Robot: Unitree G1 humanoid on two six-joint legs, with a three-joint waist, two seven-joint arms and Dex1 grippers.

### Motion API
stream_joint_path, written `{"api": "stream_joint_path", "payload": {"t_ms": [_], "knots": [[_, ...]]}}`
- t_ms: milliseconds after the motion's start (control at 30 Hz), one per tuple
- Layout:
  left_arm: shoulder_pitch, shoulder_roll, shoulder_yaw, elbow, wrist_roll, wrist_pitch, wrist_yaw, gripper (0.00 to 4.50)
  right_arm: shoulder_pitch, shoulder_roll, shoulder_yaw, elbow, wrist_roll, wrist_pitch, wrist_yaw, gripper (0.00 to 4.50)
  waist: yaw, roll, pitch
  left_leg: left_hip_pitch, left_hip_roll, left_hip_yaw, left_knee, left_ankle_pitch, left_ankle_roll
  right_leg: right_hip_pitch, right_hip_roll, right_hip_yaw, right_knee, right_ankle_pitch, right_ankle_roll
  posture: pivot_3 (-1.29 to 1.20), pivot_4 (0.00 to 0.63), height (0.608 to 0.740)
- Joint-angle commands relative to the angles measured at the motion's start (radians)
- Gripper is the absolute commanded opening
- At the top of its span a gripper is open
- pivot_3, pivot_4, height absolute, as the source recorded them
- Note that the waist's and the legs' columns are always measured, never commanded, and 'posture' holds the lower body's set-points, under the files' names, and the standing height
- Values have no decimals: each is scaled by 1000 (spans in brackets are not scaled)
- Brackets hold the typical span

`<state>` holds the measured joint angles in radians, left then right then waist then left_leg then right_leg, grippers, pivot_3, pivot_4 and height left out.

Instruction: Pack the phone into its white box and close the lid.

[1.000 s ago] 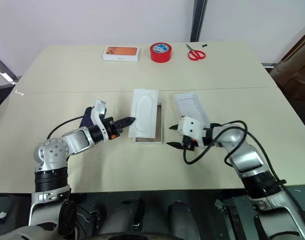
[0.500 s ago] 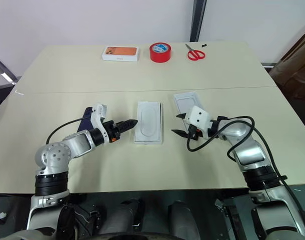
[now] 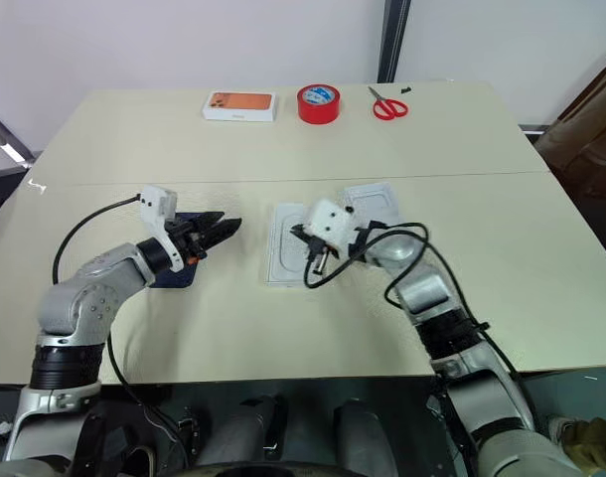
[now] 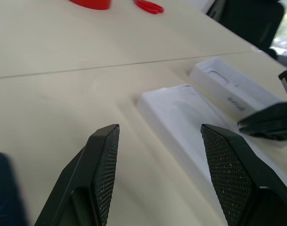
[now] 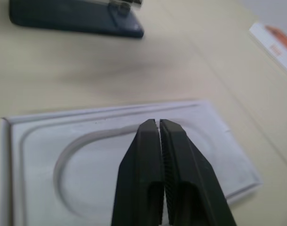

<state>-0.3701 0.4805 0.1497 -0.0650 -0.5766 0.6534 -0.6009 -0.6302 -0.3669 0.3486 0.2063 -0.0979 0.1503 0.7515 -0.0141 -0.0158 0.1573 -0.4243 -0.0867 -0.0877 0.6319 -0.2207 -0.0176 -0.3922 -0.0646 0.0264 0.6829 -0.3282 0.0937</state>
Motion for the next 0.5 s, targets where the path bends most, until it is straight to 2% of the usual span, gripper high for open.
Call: {"api": "stream_joint_path", "payload": {"t_ms": [33, 267, 500], "knots": [[4, 23, 13, 1, 28, -58, -31, 2931, -53, 2, 51, 60, -113, -43, -57, 22, 1, 0, 0, 0, 0, 0, 0, 0, 0, 0, 0, 0, 0, 0, 0, 0, 150, 734], [24, 32, 34, 8, 42, -66, -19, 2931, -4, -53, 114, -8, -114, -73, 109, 22, -1, 0, 0, 0, 0, 0, 0, 0, 0, 0, 0, 0, 0, 0, 0, 0, 150, 734], [12, 51, 48, 29, 44, -42, -22, 2931, -37, -46, 100, 50, -172, -110, 74, 22, -3, 0, 0, 0, 0, -1, -1, 0, 0, 0, 0, 0, 1, 0, 0, 0, 150, 734]]}}
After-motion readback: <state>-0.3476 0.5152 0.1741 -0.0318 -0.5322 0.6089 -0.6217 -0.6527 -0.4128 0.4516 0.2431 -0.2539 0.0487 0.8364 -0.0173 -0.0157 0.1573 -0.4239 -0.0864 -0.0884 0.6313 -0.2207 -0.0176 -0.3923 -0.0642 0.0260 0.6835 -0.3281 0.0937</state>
